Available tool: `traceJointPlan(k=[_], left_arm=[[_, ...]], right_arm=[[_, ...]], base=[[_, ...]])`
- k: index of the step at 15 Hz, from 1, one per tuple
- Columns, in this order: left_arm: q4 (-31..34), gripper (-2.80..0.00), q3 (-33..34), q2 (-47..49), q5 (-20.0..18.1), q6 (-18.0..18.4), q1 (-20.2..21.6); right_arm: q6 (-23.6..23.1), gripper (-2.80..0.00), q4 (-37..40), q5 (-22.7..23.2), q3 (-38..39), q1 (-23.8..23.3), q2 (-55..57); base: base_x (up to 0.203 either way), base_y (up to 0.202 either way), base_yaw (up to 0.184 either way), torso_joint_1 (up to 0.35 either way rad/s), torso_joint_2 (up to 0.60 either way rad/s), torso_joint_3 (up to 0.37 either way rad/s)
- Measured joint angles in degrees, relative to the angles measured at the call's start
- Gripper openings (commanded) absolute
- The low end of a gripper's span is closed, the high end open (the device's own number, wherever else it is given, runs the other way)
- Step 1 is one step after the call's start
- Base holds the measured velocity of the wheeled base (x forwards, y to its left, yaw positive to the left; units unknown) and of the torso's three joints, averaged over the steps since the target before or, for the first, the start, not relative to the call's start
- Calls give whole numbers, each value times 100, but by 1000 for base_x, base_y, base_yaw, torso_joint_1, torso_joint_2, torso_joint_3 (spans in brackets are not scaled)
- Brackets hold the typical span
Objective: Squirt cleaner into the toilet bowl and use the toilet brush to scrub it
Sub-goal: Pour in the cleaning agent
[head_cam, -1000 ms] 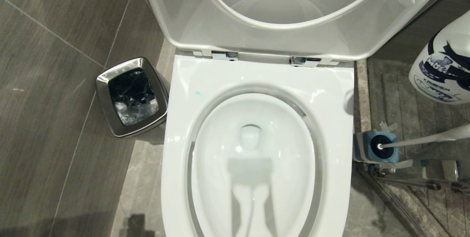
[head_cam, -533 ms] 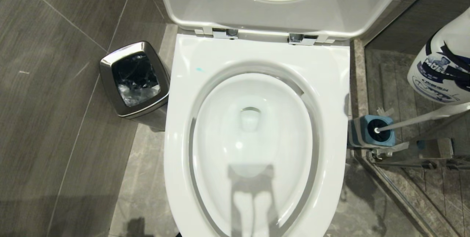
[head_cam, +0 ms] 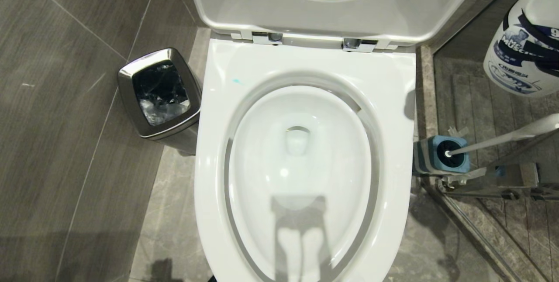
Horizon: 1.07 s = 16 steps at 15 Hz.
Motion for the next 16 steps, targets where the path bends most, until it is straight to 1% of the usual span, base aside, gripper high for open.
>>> traceJointPlan(k=[4, 13, 16], left_arm=[[0, -280, -1, 0, 2, -5, 0], [-4, -280, 2, 0, 0, 42, 0], [-3, -280, 5, 0, -8, 59, 0]], right_arm=[[20, -280, 5, -7, -120, 2, 151], [91, -280, 0, -5, -101, 11, 193], [91, -280, -5, -1, -104, 11, 209]], base=[[0, 0, 0, 0, 0, 0], [0, 0, 0, 0, 0, 0], [0, 0, 0, 2, 5, 98]])
